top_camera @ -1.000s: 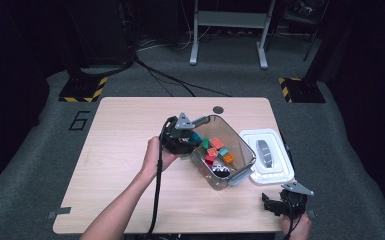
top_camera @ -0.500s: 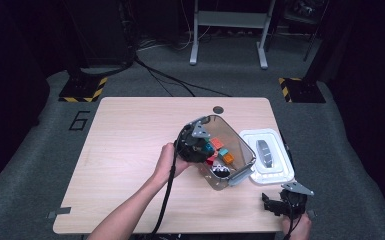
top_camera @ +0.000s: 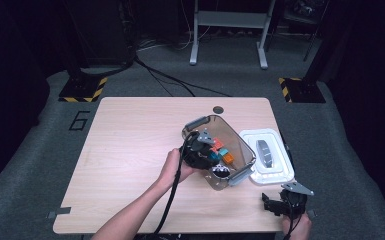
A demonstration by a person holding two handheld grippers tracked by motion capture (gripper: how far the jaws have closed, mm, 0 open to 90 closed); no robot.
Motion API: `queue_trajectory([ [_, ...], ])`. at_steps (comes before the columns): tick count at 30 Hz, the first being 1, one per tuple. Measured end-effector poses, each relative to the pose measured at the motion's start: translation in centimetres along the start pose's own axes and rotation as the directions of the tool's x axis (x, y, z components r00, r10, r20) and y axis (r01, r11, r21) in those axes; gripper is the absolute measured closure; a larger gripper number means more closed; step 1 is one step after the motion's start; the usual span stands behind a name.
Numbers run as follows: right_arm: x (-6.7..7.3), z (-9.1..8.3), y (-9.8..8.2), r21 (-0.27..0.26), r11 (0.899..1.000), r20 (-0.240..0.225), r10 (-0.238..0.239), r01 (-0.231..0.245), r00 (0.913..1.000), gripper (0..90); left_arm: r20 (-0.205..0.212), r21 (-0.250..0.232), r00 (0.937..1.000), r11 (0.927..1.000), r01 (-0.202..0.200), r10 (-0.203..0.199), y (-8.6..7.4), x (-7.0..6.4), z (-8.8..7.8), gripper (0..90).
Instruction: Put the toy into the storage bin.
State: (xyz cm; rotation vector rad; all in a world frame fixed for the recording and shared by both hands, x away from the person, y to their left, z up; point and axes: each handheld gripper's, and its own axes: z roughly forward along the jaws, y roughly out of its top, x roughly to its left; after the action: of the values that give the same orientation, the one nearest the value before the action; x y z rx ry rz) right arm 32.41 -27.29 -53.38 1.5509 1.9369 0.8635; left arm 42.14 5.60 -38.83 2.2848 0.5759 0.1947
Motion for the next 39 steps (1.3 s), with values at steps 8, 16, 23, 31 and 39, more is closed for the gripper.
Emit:
queue_trajectory([
  [8,0.0,0.0,0.0,0.0,1.0,0.0,0.0,0.0,1.0,0.7,0.036,0.004,0.9993,1.0,0.006,-0.006,-0.2,-0.7,0.2,59.0],
  [16,0.0,0.0,0.0,0.0,1.0,0.0,0.0,0.0,1.0,0.7,0.075,0.003,0.997,0.9998,0.02,-0.02,-0.2,-1.2,0.6,58.9],
  [23,0.0,0.0,0.0,0.0,1.0,0.0,0.0,0.0,1.0,0.7,0.091,0.013,0.9953,0.9993,0.034,-0.035,0.0,-1.2,0.7,46.9],
  [31,0.0,0.0,0.0,0.0,1.0,0.0,0.0,0.0,1.0,0.7,0.048,-0.029,0.9979,0.9986,0.045,-0.044,-0.4,-0.4,-0.9,21.4],
  [39,0.0,0.0,0.0,0.0,1.0,0.0,0.0,0.0,1.0,0.7,-0.056,-0.095,0.9956,0.9931,0.069,-0.075,-2.0,1.5,-4.1,13.9],
])
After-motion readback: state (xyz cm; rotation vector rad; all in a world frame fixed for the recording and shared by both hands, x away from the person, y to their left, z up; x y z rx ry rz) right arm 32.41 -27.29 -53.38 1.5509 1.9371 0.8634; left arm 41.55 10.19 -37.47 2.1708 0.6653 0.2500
